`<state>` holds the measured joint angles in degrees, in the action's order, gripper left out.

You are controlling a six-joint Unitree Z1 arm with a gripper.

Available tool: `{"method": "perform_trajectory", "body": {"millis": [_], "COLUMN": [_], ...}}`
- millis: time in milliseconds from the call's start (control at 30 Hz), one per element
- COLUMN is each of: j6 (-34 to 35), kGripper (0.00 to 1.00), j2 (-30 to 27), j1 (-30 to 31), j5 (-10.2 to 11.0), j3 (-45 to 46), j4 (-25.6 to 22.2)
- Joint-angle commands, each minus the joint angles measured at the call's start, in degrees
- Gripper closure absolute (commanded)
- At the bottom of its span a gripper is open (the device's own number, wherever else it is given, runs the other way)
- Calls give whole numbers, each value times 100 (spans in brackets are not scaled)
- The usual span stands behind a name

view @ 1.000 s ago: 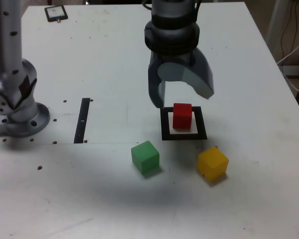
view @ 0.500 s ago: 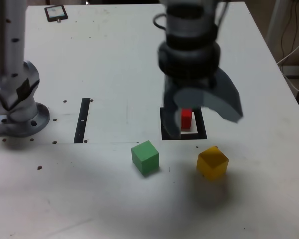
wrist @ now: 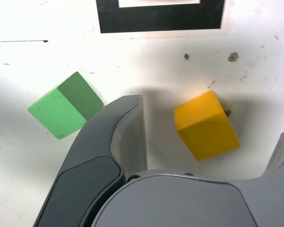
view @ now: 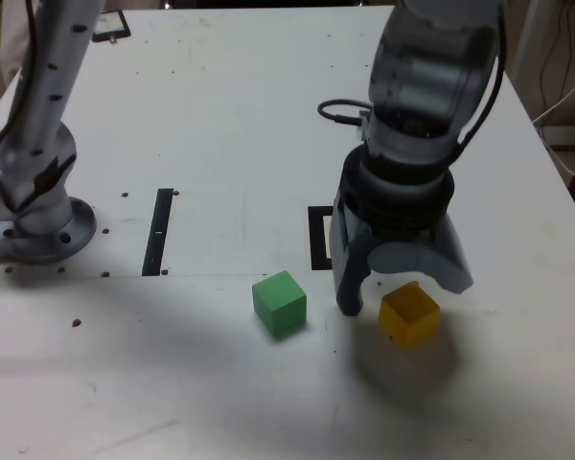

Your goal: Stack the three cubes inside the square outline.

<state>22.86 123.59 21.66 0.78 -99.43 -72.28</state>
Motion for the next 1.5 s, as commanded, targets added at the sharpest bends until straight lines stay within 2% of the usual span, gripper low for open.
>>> {"method": "perform_trajectory", "body": {"millis": [0, 200, 433, 667, 867, 1033, 1167, 1333, 1467], "j6": [48, 77, 128, 121, 108, 107, 107, 109, 108], "kGripper": [8, 15, 20, 36, 41, 53, 58, 71, 74], "j2": [121, 240, 289, 348, 347, 321, 307, 250, 203], "j1": [5, 14, 64, 66, 66, 65, 65, 65, 66], "j5": [-39, -114, -62, -65, -25, 37, 52, 93, 99], "j3": [-10, 25, 30, 17, 79, 90, 97, 115, 107], "j4": [10, 305, 559, 585, 701, 695, 682, 685, 691]}}
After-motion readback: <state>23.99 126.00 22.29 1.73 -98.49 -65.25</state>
